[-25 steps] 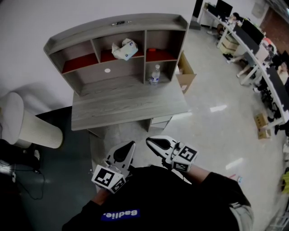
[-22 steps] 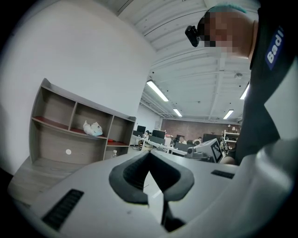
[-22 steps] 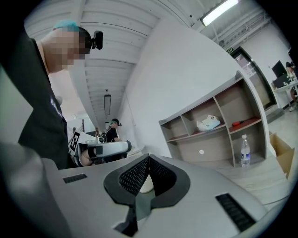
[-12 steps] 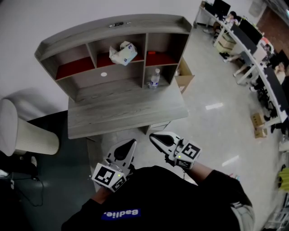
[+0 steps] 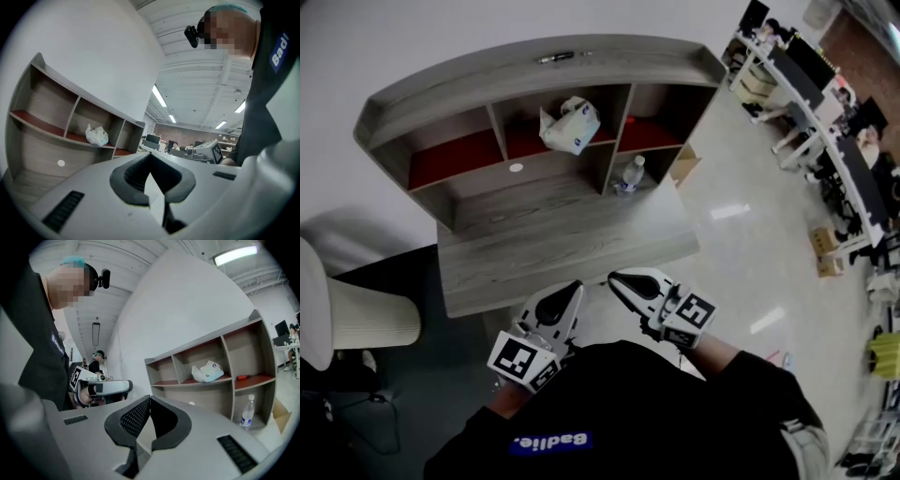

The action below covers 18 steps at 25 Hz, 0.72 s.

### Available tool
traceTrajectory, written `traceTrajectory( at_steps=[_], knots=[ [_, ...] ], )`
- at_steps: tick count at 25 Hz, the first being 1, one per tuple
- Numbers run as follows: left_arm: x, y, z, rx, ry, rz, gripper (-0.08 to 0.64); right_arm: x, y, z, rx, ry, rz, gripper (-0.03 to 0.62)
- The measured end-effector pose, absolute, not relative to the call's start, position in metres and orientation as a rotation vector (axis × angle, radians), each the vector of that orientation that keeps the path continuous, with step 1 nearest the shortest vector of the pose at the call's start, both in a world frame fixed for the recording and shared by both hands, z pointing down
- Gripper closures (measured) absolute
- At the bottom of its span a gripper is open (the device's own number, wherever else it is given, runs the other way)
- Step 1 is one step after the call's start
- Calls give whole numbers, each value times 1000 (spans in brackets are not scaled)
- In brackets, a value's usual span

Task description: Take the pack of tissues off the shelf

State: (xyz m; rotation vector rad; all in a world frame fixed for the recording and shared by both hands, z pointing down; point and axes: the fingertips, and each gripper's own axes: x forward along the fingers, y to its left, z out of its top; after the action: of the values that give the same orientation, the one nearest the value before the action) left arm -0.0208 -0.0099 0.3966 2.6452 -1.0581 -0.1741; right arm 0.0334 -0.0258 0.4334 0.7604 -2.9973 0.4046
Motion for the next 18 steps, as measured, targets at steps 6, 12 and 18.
traceTrajectory(
  at_steps=[6,12,18],
  knots=[
    [-57,-39,401,2654,-991,-176,558,-2,-56,432,827,-2969,358,563],
    [-67,-58,408,2633,-960,-182,558,-12,-80,420,863,-2949,251,563],
    [-63,-77,403,2639,-992,-179,558,-7,-109,418,858,-2947,203,563]
  ],
)
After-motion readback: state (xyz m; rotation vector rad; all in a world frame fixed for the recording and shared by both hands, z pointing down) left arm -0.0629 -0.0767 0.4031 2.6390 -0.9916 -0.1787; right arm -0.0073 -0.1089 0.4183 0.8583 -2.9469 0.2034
